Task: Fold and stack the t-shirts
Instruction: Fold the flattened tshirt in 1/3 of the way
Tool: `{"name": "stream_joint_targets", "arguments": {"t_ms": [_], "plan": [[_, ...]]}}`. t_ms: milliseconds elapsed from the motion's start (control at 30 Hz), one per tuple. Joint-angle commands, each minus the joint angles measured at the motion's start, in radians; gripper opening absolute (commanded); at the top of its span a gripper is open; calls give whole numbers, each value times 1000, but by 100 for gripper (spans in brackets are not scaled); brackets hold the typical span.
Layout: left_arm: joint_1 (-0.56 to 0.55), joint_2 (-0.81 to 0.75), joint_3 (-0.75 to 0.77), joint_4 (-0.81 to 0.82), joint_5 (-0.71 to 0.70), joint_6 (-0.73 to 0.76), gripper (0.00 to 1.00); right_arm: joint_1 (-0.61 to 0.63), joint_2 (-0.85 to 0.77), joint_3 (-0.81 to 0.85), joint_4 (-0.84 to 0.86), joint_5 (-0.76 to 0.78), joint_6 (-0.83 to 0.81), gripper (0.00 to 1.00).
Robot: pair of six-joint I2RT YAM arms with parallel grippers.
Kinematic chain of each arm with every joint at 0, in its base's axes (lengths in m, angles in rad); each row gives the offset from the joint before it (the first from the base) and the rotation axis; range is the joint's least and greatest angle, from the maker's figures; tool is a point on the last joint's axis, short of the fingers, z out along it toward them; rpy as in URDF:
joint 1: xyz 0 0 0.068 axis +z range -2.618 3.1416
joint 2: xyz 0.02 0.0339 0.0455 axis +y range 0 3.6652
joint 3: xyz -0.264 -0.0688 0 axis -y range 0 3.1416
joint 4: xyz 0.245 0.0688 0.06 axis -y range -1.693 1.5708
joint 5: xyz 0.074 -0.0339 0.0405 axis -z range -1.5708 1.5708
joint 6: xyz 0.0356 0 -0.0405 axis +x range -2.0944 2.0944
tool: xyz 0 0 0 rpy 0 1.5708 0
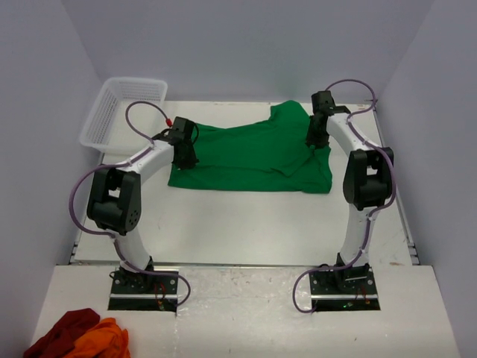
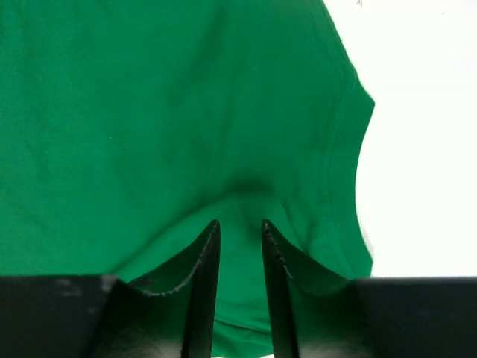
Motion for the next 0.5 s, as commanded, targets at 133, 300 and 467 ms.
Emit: {"name": "stream_joint_targets", "arguments": {"t_ms": [133,300,467], "plan": [[1,-4,36,29,-80,-21,0,-10,-64,22,49,76,-56,57],[5,25,69,13,-82,-27,0,26,-217,-177,107,-146,-33,63],[19,51,71,3,-82,-44,0,76,-242,-243,107,-253,-41,47]]}}
